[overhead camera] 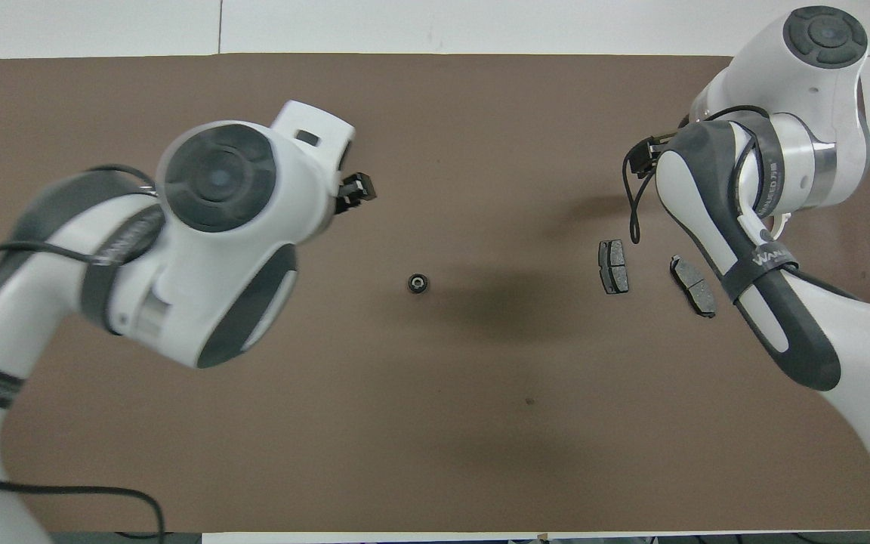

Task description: Place bearing gear from tray to pile

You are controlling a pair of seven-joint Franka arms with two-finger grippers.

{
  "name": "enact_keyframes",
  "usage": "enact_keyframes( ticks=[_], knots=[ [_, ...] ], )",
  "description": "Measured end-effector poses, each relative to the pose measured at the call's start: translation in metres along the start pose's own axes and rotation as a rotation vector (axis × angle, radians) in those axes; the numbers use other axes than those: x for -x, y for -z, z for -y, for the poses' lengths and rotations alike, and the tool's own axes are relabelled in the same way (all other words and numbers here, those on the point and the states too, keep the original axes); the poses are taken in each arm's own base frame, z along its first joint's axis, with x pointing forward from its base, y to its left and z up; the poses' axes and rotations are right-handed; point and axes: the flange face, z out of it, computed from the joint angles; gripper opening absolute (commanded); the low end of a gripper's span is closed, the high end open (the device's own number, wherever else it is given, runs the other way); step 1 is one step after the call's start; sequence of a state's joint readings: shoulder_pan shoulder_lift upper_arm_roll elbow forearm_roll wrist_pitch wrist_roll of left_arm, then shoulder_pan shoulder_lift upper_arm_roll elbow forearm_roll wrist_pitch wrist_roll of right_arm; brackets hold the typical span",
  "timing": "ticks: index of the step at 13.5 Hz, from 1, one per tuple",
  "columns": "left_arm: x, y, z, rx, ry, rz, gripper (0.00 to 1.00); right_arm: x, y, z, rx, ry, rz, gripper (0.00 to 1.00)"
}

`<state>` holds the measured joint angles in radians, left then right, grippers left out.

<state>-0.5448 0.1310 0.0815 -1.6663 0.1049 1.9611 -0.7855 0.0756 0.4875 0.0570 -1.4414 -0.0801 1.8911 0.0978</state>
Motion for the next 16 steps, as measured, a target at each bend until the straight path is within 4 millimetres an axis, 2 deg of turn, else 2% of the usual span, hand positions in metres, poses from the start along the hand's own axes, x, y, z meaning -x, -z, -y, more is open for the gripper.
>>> enact_keyframes(
  ticks=[2, 3, 4, 5, 7, 8, 9, 11, 13, 16],
  knots=[
    [-0.053, 0.074, 0.106, -0.007, -0.030, -0.035, 1.00, 0.019, 0.033, 0.081, 0.006, -0.150, 0.016, 1.00],
    [-0.071, 0.103, 0.158, -0.013, -0.046, -0.049, 1.00, 0.029, 0.040, 0.125, 0.006, -0.223, 0.012, 1.00],
    [-0.083, 0.125, 0.200, -0.018, -0.065, -0.059, 1.00, 0.041, 0.041, 0.167, 0.002, -0.295, 0.012, 1.00],
    [-0.091, 0.135, 0.234, -0.016, -0.079, -0.061, 1.00, 0.052, 0.040, 0.200, -0.005, -0.355, 0.018, 1.00],
    [-0.105, 0.135, 0.287, 0.002, -0.123, -0.045, 1.00, 0.068, 0.037, 0.245, -0.020, -0.434, 0.019, 1.00],
    [-0.106, 0.133, 0.302, 0.005, -0.140, -0.026, 1.00, 0.073, 0.034, 0.262, -0.028, -0.467, 0.015, 1.00],
    [-0.104, 0.130, 0.308, 0.003, -0.151, 0.006, 1.00, 0.078, 0.029, 0.278, -0.037, -0.495, 0.012, 1.00],
    [-0.094, 0.125, 0.304, -0.004, -0.169, 0.073, 1.00, 0.088, 0.011, 0.315, -0.053, -0.535, 0.000, 1.00],
    [-0.089, 0.125, 0.297, -0.006, -0.183, 0.092, 1.00, 0.095, -0.019, 0.348, -0.064, -0.561, -0.006, 1.00],
    [-0.082, 0.123, 0.294, -0.015, -0.192, 0.140, 1.00, 0.092, -0.061, 0.368, -0.085, -0.593, -0.015, 1.00]
  ],
)
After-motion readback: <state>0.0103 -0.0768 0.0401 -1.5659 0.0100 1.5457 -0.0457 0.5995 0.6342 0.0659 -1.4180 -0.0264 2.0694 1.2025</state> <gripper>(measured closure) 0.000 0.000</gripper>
